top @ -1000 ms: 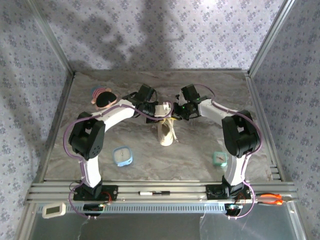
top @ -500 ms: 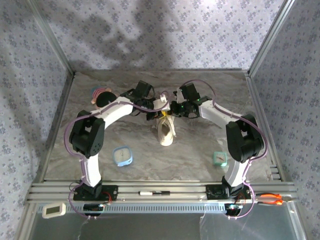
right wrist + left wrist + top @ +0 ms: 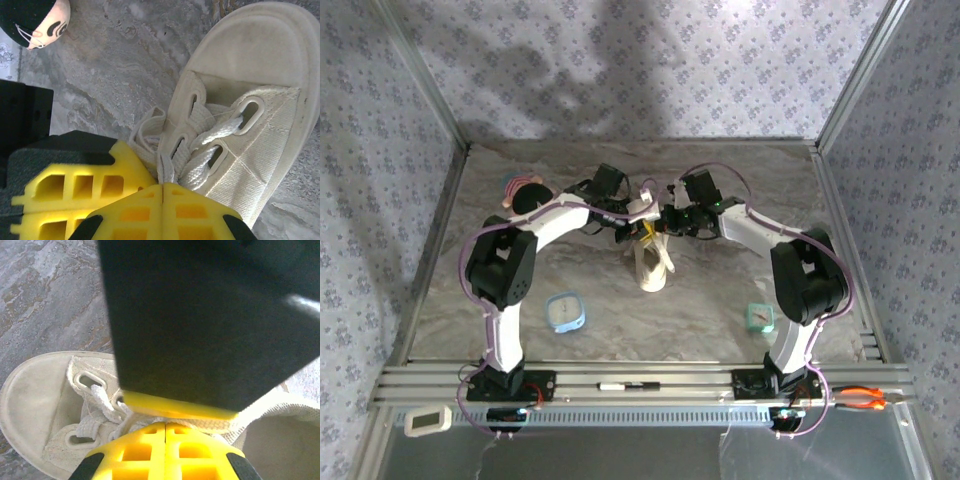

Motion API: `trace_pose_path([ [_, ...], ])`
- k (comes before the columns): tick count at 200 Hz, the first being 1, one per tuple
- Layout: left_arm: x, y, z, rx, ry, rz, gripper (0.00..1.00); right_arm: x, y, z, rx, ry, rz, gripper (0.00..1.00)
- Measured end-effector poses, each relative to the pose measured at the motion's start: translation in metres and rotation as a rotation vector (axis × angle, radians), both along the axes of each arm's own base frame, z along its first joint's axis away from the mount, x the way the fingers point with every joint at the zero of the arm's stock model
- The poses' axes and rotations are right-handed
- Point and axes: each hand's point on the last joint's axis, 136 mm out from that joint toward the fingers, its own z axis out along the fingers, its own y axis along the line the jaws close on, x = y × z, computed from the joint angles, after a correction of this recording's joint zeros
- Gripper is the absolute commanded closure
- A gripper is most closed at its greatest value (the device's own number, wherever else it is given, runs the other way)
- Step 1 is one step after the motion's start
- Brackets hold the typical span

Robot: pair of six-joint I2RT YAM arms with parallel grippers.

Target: Tie the shoes

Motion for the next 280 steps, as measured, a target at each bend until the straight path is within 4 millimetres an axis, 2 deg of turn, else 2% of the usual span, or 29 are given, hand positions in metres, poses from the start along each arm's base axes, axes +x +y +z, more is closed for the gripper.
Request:
trace_pose_path([
  [52, 0.005, -0.002, -0.005, 0.002, 0.031, 0.023, 1.0, -0.002, 0.004, 0.003, 0.054, -0.018, 0.027, 0.97],
  [72, 0.005, -0.002, -0.006, 0.004, 0.034, 0.024, 1.0, -0.002, 0.004, 0.002, 0.068, -0.02, 0.034, 0.94],
  [85, 0.005, -0.002, -0.006, 0.004, 0.037, 0.024, 1.0, -0.003, 0.005, 0.003, 0.076, -0.021, 0.039, 0.85],
  [103, 0.005, -0.001, -0.006, 0.006, 0.038, 0.025, 1.0, -0.004, 0.006, 0.003, 0.084, -0.015, 0.041, 0.67],
  [124, 0.005, -0.001, -0.007, 0.007, 0.041, 0.027, 1.0, -0.003, 0.003, 0.001, 0.081, -0.02, 0.04, 0.57],
  [139, 0.004, 0.0, -0.007, 0.009, 0.043, 0.027, 1.0, -0.003, 0.0, 0.001, 0.08, -0.021, 0.032, 0.56],
  [183, 0.005, -0.001, -0.006, 0.0, 0.038, 0.025, 1.0, -0.007, -0.019, 0.019, 0.078, -0.045, -0.003, 0.55],
  [214, 0.006, -0.001, -0.006, 0.002, 0.037, 0.026, 1.0, 0.003, -0.046, 0.026, 0.06, -0.06, -0.089, 0.63],
  [232, 0.005, -0.001, -0.007, 0.003, 0.039, 0.026, 1.0, 0.005, -0.059, 0.015, 0.054, -0.02, -0.141, 0.69],
  [233, 0.005, -0.001, -0.007, 0.003, 0.039, 0.026, 1.0, 0.005, -0.063, 0.008, 0.048, -0.001, -0.153, 0.7],
  [245, 0.005, -0.001, -0.007, 0.003, 0.039, 0.026, 1.0, 0.003, -0.069, -0.009, 0.038, 0.051, -0.178, 0.74],
  [261, 0.005, -0.001, -0.007, 0.004, 0.039, 0.026, 1.0, -0.001, -0.064, -0.026, 0.031, 0.105, -0.175, 0.77],
  [280, 0.005, -0.001, -0.007, 0.004, 0.04, 0.026, 1.0, -0.009, -0.048, -0.042, 0.031, 0.149, -0.139, 0.79],
])
